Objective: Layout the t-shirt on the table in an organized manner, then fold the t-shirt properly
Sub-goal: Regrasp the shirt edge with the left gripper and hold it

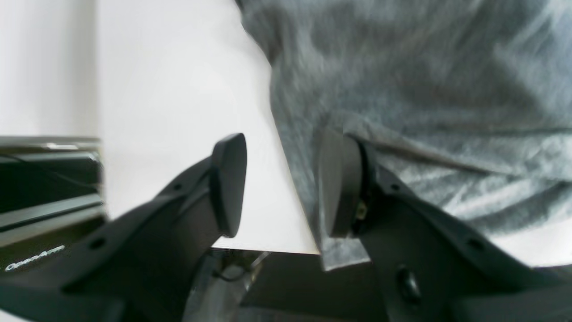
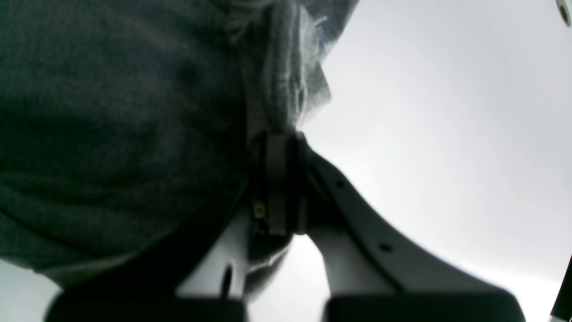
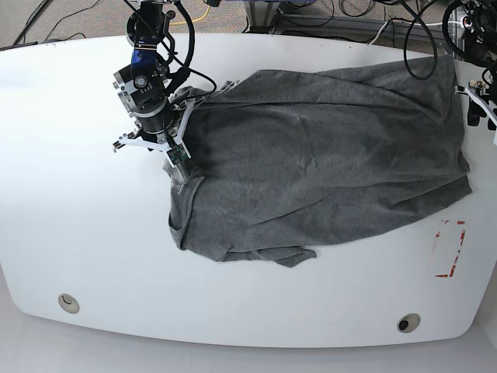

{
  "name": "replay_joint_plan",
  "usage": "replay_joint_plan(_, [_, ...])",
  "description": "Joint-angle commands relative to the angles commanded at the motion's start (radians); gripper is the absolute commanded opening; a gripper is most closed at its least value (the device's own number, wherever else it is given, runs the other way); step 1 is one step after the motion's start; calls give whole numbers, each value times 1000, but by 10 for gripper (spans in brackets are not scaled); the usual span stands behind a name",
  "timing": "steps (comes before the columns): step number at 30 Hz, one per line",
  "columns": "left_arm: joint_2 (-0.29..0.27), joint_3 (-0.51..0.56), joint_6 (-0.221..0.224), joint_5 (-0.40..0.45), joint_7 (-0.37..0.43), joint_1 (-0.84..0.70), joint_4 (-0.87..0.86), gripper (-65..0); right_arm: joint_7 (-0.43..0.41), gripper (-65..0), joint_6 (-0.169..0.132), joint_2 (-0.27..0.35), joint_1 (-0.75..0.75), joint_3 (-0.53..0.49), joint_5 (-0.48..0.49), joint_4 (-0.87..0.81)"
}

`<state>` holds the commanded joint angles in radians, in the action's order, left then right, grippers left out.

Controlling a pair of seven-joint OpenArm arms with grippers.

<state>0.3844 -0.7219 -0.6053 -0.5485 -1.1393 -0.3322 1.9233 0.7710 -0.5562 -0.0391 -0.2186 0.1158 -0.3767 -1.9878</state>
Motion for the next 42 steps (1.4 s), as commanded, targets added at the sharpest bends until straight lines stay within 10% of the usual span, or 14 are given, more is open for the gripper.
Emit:
replay_joint_plan(14, [0,181,140,2,66,95,-226,-396,0,-650,0,3,0,0,0,0])
replay_joint_plan(42, [-40,196,144,176,75,95,-253,-396,0,-650,0,0,0,0,2,0])
